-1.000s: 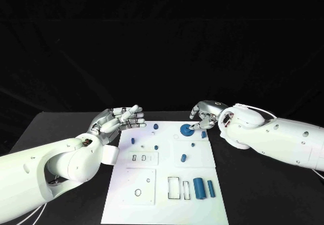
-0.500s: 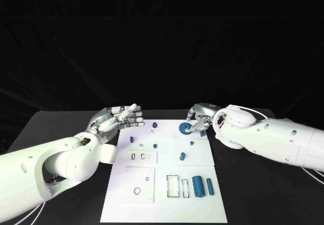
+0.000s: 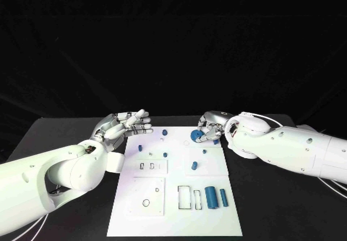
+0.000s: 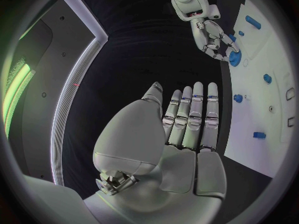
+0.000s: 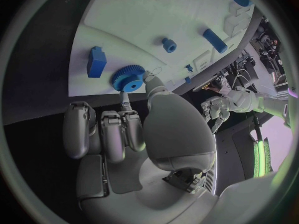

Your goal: Assemble the parts on the task board

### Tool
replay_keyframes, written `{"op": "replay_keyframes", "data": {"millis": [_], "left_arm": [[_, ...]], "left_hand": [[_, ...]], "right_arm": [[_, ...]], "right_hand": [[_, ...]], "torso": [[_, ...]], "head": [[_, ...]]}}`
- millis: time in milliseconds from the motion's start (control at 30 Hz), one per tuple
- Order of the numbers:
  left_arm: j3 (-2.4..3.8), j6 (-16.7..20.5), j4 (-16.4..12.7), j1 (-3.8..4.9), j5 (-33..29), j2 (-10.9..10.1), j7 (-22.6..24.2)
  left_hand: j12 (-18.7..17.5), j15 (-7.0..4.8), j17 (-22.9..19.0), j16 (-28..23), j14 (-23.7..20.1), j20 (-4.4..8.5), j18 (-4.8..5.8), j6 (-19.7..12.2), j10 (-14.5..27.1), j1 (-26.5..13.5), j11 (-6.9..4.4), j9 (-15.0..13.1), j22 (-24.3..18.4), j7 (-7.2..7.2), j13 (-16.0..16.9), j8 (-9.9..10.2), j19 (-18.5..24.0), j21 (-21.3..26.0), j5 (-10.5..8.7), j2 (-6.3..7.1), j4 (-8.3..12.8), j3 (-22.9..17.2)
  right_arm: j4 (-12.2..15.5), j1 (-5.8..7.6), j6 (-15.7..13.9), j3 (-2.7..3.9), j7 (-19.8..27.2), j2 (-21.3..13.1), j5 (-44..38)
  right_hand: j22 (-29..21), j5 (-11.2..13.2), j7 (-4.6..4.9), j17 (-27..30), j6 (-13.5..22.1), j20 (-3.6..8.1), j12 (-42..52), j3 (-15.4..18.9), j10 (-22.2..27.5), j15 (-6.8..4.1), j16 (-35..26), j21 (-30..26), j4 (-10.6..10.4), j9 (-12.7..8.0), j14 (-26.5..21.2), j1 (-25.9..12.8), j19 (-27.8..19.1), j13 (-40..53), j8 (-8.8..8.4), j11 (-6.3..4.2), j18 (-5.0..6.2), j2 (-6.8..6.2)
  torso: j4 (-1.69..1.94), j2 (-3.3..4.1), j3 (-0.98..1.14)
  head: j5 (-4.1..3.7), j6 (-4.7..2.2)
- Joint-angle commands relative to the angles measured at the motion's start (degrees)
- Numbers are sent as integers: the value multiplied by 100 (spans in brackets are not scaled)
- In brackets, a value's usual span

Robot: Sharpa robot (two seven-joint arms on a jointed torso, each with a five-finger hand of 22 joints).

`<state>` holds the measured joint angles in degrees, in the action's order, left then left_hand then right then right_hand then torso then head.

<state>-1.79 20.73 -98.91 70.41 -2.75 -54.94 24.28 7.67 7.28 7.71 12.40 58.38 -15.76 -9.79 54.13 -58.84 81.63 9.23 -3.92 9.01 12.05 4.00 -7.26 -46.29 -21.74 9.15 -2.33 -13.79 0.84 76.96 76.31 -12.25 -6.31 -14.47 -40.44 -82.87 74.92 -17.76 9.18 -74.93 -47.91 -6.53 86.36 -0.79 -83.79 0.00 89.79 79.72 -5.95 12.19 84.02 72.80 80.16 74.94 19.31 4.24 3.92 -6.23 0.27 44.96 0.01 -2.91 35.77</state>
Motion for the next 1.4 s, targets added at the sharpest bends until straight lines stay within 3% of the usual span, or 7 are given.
{"op": "replay_keyframes", "data": {"millis": [33, 333, 600, 900, 1167, 1400], "left_arm": [[4, -119, -4, 7, 3, 9, 33], [4, -119, -8, 7, 3, 8, 26], [4, -128, -19, 7, 3, 11, -42], [3, -136, -46, 7, 0, 16, -84], [3, -132, -42, 7, 0, 15, -85], [3, -125, -56, 7, 0, 8, -75]], "left_hand": [[-32, 29, 8, -31, -17, -9, -66, 15, 3, 30, 42, 4, -7, 31, -6, 33, 8, 1, 5, -14, 22, 5], [-32, 29, 8, -31, -17, -9, -66, 15, 3, 30, 42, 4, -7, 31, -6, 33, 8, 1, 5, -14, 22, 5], [-38, 31, 8, -37, -21, -10, -66, 15, 5, 30, 44, 4, -8, 34, -6, 38, 11, 2, 5, -21, 19, 3], [-42, 32, 8, -41, -23, -11, -66, 14, 6, 31, 46, 4, -9, 36, -6, 40, 12, 2, 6, -25, 19, 1], [-42, 32, 8, -41, -23, -11, -66, 14, 6, 31, 46, 4, -9, 36, -6, 41, 12, 2, 6, -25, 19, 1], [-47, 34, 8, -46, -27, -12, -66, 13, 8, 34, 48, 4, -11, 37, -7, 45, 14, 3, 6, -29, 20, -1]], "right_arm": [[-32, -8, 62, 3, 27, 19, -5], [-148, -15, 124, 3, 40, 60, -9], [-189, -23, 249, 3, 47, 64, -21], [-113, -36, 165, 3, 8, 60, -326], [69, -49, -521, 3, -69, 46, -748], [406, -51, -1200, 4, -130, 1, -1107]], "right_hand": [[87, -33, -9, -1507, 31, -1, 26, 7, -81, 42, 21, 8, -19, 11, 598, 31, 28, 934, 47, 30, -43, 80], [113, -152, -25, -1507, -23, 0, 44, -86, -106, 34, 21, 15, -16, 20, 598, 127, 30, 967, 141, 16, -43, 249], [268, 19, -70, -1507, -186, 23, 101, -253, -202, 4, 21, 120, 10, 1, 598, 219, 125, 1063, 188, -25, -75, 427], [299, 115, -104, -1507, -308, 45, 117, -352, -232, -22, 21, 135, 89, -27, 598, 292, 138, 1094, 177, -55, -80, 401], [507, 34, -155, -1507, -466, 81, 189, -498, -352, -62, 21, 283, 99, -53, 598, 283, 281, 1216, 137, -104, -130, 435], [632, -21, -172, -1507, -533, 104, 217, -562, -400, -83, 21, 373, 81, -74, 598, 213, 369, 1264, 70, -122, -161, 366]], "torso": [[6, 0, 1], [2, 1, 2], [4, -6, 0], [1, -6, -1], [0, -7, -5], [5, -3, -7]], "head": [[-5, 28], [8, 41], [23, 43], [32, 41], [39, 16], [54, -28]]}}
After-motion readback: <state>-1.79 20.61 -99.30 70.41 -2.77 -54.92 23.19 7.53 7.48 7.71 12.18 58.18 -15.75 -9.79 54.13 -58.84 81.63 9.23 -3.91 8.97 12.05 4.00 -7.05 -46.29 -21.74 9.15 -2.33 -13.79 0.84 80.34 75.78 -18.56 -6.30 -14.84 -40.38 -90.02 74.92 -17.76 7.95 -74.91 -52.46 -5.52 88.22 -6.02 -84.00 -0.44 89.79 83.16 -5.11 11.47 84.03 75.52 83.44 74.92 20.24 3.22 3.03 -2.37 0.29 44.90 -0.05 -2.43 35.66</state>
